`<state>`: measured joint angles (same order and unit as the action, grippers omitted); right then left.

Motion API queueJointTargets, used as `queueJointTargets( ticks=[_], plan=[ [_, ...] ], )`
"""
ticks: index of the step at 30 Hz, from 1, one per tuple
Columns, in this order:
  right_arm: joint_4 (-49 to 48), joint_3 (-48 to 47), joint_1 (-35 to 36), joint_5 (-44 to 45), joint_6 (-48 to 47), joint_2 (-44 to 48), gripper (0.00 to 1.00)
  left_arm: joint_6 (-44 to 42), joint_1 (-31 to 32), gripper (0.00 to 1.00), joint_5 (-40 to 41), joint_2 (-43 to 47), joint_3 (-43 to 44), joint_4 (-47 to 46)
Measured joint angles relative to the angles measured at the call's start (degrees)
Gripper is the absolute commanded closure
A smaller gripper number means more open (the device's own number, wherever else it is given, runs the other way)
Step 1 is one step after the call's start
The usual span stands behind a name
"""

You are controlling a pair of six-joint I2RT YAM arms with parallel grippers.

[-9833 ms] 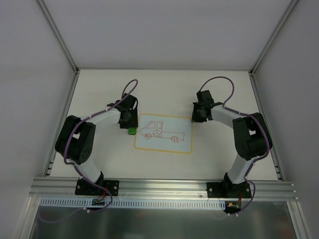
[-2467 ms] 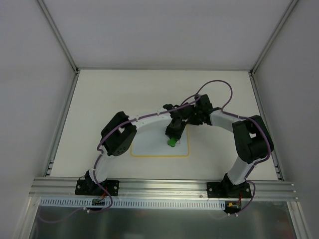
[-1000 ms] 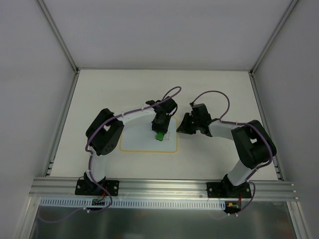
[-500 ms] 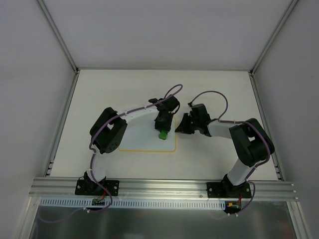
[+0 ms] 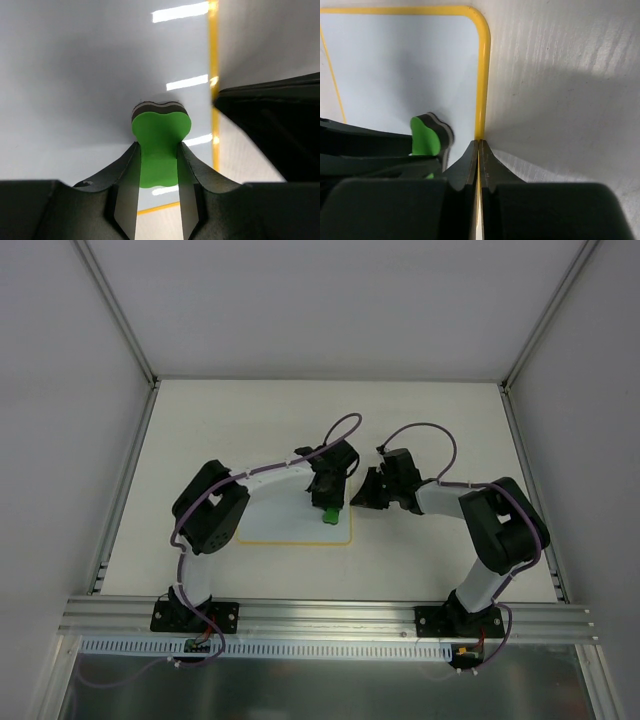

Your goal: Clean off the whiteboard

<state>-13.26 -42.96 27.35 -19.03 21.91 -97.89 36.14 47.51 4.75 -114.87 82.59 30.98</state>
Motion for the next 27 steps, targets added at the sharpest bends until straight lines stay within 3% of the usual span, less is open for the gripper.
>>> queueJointTargets(
  ticks=[6, 11, 22, 27],
  plan=[
    [-0.26, 0.02, 0.33, 0.22, 0.11, -0.09, 1.0, 1.25, -4.11, 1.0, 0.74, 6.97, -9.07, 0.37],
    [-0.46, 0.02, 0.35, 0.17, 0.15, -0.17, 1.0, 1.18, -5.07, 1.0, 1.38, 7.8, -10.01, 1.36],
    [-0.48, 0.0, 0.35, 0.2, 0.17, -0.2, 1.0, 0.31, 0.83, 1.0, -1.18, -4.04, 6.86, 4.22],
    [-0.5, 0.02, 0.35, 0.24, 0.17, -0.17, 0.99, 0.42, -0.11, 1.0, -1.86, -3.89, 6.21, 3.41]
  ],
)
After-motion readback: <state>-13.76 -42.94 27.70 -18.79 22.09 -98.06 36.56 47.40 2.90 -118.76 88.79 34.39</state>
